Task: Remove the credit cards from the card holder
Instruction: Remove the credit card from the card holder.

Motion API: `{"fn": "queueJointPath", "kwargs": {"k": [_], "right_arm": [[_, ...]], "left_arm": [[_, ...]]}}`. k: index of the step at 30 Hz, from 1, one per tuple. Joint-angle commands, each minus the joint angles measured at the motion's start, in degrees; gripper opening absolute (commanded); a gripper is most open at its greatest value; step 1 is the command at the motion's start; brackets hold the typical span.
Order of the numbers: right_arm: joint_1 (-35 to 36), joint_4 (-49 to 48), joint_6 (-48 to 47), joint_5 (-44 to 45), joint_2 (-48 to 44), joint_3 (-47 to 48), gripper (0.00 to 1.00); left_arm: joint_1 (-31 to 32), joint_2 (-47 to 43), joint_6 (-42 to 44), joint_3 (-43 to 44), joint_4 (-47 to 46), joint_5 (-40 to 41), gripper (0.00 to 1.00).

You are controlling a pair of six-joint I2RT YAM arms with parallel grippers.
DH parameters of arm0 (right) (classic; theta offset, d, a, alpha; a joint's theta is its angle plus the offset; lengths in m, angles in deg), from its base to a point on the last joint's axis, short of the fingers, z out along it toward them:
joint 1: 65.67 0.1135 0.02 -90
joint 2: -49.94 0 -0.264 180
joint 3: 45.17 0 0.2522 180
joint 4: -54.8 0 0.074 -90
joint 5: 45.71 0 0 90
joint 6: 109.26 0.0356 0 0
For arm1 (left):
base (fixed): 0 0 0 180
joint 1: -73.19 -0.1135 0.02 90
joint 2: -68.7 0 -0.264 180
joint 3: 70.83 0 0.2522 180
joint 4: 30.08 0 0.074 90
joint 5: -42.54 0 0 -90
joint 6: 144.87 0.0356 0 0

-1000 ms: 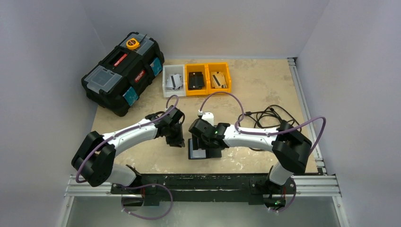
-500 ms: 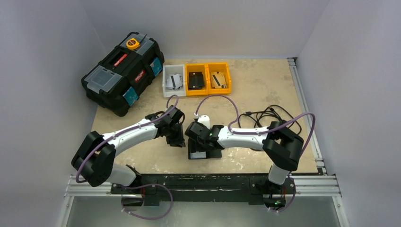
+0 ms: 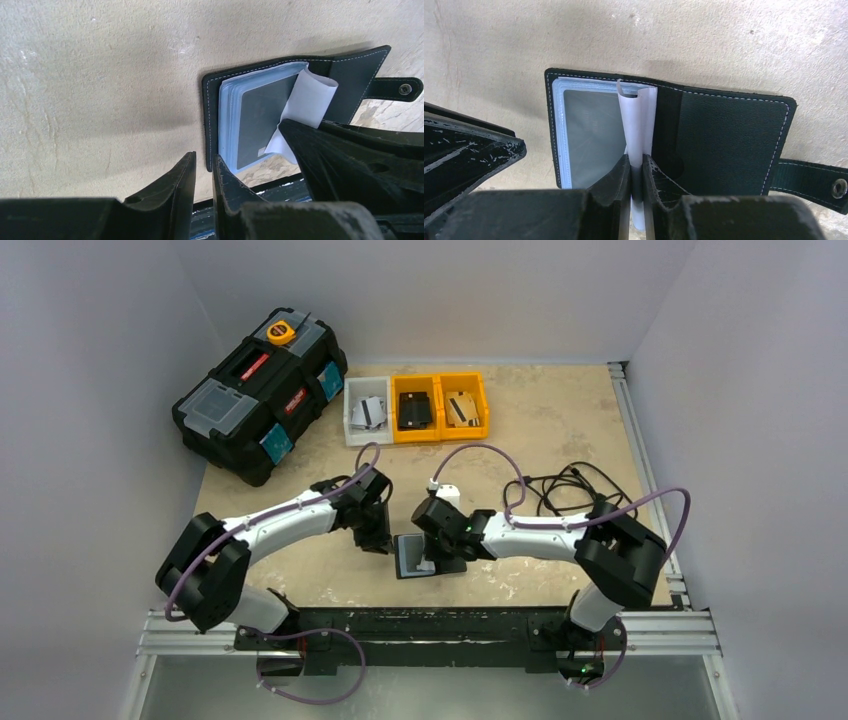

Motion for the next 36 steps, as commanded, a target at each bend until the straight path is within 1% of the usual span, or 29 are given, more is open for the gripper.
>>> {"fn": "queueJointPath", "kwargs": {"k": [1,6,10,12,15,17,19,22,27,33,36], "right_arm": [[-1.4,-7.1,1.1,-7.5,-2.0,-5.1,0.09],[-4.1,-14.6,1.7,-13.1,-4.3,-10.1,0.08],[-4.8,-16.6,1.8,-13.6,-4.7,-11.8,0.07],[-5.1,-18.0,2.3,-15.2,-5.0,-12.5,0.08],[-5.7,-18.9,2.8,-15.7,-6.0,-13.4,0.12],[-5.9,-17.8,3.1,-14.8,-7.6,-13.4,0.15],[-5.8,-14.7,3.0,-13.0,-9.2,-12.8,0.20],[-5.8,-9.7,2.8,-9.1,-11.4,-12.1,0.24],[-5.8,-3.1,2.5,-5.3,-12.1,-11.3,0.24],[-5.8,-1.1,3.0,-3.2,-12.6,-12.7,0.24],[-5.8,-1.0,3.3,-3.1,-14.4,-13.3,0.24]], "left_arm": [[1.3,0.6,0.1,2.0,-2.0,-1.9,0.18],[4.1,1.8,-0.6,4.7,-2.9,-2.8,0.17],[5.4,3.8,-1.2,7.0,-3.4,-3.1,0.16],[5.6,5.2,-1.6,7.5,-3.9,-3.2,0.15],[5.6,7.7,-2.2,7.8,-4.2,-1.9,0.12],[5.6,10.3,-2.4,8.0,-3.9,-1.6,0.08],[5.6,12.0,-2.8,7.7,-3.7,-1.1,0.05],[5.6,12.8,-3.0,6.8,-3.6,-0.1,0.03],[5.5,12.6,-2.8,6.0,-2.9,1.0,0.03],[5.5,12.5,-2.5,5.9,-2.5,1.2,0.03],[5.6,12.1,-2.0,6.3,-2.0,1.3,0.03]]}}
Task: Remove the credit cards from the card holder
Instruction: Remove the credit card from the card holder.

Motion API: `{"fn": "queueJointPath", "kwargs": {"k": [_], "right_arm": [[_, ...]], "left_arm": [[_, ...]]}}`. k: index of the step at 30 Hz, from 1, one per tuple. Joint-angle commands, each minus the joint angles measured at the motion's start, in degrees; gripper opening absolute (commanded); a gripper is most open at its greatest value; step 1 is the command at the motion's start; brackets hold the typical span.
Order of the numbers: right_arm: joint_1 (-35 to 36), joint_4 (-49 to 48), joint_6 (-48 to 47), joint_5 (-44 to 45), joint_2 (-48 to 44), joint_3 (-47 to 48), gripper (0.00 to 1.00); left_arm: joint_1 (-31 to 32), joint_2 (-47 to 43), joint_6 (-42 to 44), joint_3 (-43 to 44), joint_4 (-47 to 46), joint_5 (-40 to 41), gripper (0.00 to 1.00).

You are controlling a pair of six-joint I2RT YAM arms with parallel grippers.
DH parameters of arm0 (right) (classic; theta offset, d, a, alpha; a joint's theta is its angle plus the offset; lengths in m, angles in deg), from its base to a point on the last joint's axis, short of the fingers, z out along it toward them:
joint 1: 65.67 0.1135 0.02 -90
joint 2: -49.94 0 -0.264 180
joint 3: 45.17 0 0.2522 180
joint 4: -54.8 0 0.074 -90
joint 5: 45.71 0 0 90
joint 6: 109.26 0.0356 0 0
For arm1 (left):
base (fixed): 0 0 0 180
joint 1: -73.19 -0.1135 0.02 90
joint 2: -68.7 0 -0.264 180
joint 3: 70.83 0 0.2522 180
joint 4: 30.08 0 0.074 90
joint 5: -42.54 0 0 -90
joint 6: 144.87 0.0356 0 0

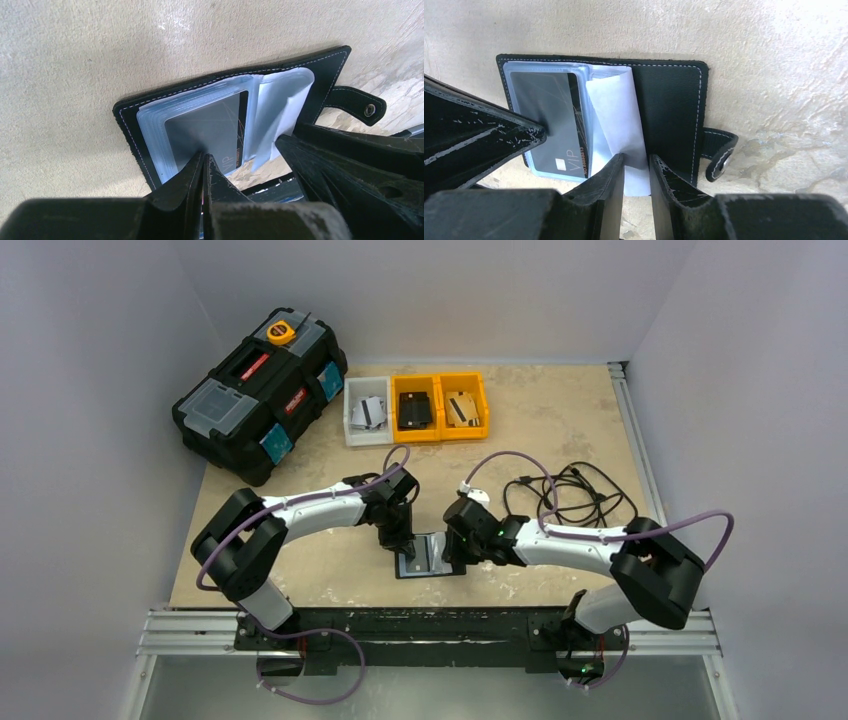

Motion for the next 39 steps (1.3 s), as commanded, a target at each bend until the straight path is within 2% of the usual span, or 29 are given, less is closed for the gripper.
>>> {"fn": "queueJointPath", "kwargs": {"k": [1,13,24,29,34,39], "right_arm": [[0.3,2.7,0.9,2.8,-3.9,-0.8,0.25],[0.3,6.7,0.6,3.6,-13.7,1.5,0.38],[0.3,11.8,1.8,5.9,-19.2,2.7,0.38],[0.3,12.6,2.4,6.8,-21.3,2.1,0.38],[0.3,8.0,2.4,5.0,-19.6,0.7,0.35],[0.3,1.6,2.8,0.5,-16.9,-1.2,0.29]], "left_arm": [[0.1,0.5,1.0,-0.1,2.0,4.0,0.03],[2.2,0.7,2.6,5.9,4.5,3.6,0.07],[5.1,5.6,2.5,14.0,1.6,-3.4,0.11],[5.3,10.6,1.0,15.8,-0.5,-6.8,0.12],[5.3,14.6,-0.2,15.6,-1.9,-8.3,0.12],[5.1,13.0,0.2,15.0,-1.2,-7.0,0.13]]}}
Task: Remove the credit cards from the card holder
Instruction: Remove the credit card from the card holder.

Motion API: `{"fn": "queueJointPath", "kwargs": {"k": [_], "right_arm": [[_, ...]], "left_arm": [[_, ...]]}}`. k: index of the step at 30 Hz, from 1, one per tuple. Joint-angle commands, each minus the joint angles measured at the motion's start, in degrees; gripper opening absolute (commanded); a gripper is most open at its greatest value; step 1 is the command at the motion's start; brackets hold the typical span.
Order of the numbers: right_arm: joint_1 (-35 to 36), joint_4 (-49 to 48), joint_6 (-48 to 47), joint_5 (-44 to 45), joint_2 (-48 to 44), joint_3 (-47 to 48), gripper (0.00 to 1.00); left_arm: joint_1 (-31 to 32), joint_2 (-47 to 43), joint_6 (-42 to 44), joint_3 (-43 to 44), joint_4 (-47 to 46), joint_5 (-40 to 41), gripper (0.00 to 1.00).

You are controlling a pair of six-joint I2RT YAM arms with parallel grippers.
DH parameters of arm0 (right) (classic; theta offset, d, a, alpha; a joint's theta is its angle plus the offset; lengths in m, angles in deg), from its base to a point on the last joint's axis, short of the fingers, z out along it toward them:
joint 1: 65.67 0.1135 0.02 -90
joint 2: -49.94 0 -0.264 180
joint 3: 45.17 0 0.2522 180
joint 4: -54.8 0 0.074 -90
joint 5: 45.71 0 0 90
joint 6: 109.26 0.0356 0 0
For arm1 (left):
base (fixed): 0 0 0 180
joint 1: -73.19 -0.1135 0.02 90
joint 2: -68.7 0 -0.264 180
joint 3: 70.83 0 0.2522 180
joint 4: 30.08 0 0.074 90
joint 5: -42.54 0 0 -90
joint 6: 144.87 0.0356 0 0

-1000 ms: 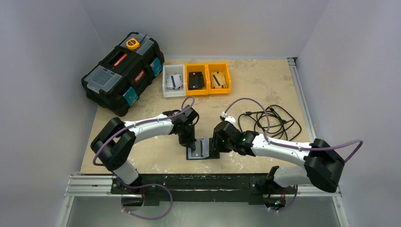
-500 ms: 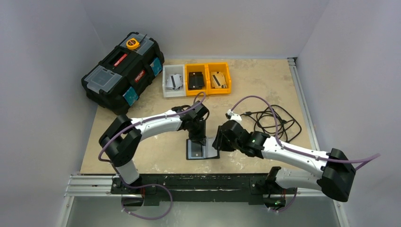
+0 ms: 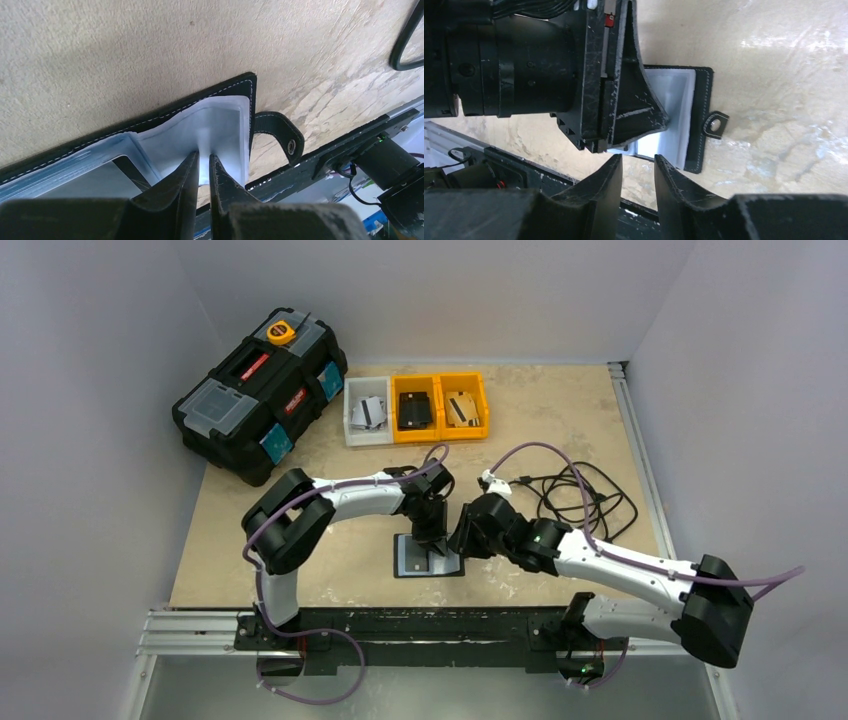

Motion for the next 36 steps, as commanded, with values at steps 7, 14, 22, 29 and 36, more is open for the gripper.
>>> {"fn": "queueJointPath", "kwargs": {"k": [7,14,22,29,36], "right_arm": [[0.2,-14.6,3.3,-7.3,5.8,-4.4,0.17],[-2.3,-19.1,4.8,-8.9,8.7,-9.3,0.11],[-3.1,-16.9,3.6,-8.0,8.7,-9.2,0.13],[-3.1,-20.0,-0.7,-10.7,12.3,-4.3,0.30],[-3.1,-23.9,-0.7,-14.2,19.2,-1.5,0.30]], "left_arm": [[-1.0,-4.5,0.7,0.2,0.4,0.5,0.14],[-2.6,-8.0,2.0,-0.5,2.6,1.9,0.14],[-6.3,-14.9,3.9,-6.6,5.0,5.1,0.15],[-7.5,-18.7,4.9,-11.3,5.8,8.9,0.16],[-7.6,-18.8,4.9,-12.4,4.9,9.0,0.16]]}}
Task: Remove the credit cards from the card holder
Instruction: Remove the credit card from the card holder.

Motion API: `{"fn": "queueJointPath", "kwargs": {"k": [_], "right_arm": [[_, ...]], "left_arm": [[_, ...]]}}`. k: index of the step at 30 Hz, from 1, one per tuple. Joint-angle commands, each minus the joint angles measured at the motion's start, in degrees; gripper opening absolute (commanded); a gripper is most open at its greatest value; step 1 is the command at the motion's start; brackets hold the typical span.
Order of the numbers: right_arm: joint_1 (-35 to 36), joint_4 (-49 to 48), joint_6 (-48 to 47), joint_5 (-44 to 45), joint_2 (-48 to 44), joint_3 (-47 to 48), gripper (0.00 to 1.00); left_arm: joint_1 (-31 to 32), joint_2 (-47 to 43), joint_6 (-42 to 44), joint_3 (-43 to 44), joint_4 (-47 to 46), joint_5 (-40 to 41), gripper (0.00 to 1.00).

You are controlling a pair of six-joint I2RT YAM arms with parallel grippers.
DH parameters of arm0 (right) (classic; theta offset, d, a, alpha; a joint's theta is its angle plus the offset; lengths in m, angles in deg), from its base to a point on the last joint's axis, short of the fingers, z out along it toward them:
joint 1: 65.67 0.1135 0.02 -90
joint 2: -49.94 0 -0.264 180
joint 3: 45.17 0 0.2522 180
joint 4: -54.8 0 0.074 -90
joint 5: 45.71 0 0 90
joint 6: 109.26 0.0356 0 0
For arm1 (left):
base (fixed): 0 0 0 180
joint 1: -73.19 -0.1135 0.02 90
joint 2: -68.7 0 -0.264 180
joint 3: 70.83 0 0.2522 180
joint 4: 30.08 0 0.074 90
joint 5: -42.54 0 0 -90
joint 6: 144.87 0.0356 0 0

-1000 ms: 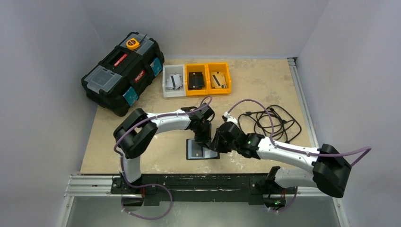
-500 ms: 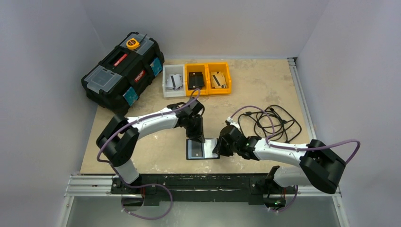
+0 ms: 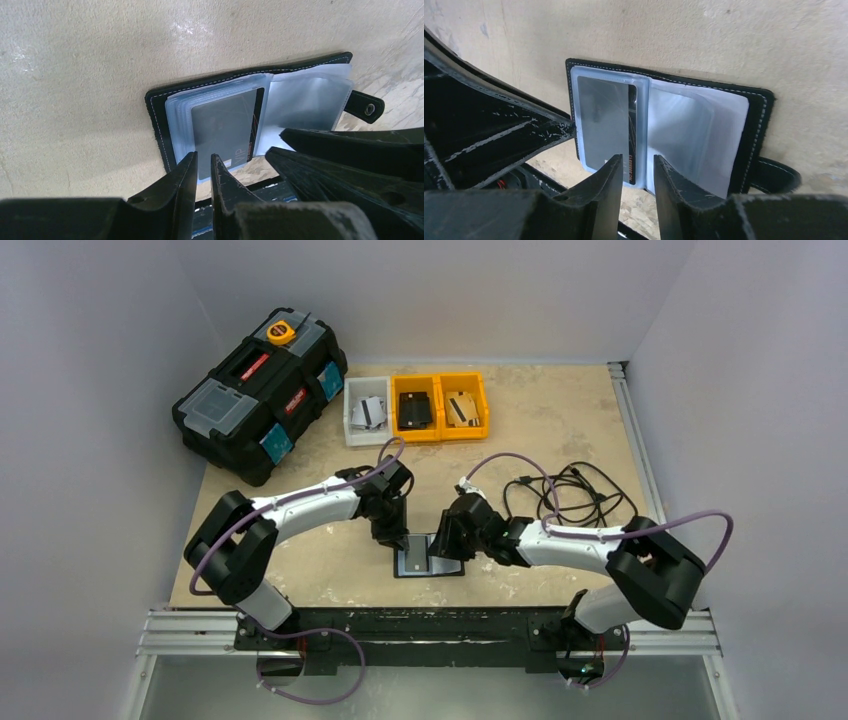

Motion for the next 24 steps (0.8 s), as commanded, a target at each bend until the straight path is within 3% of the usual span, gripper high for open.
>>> {"fn": "queueJointPath", "kwargs": {"k": [1,24], "right_arm": [[-0.1,-3.2,-1.3,-2.4,2.8,2.7,0.30],[-1.9,-11.3,0.9,-6.6,9.0,-2.1,0.31]], "left_arm": [[-0.3,-1.9,1.7,-0.4,-1.0,1.1,0.15],[0.1,3.7,1.4,-1.5,-5.4,-1.7,0.09]]}}
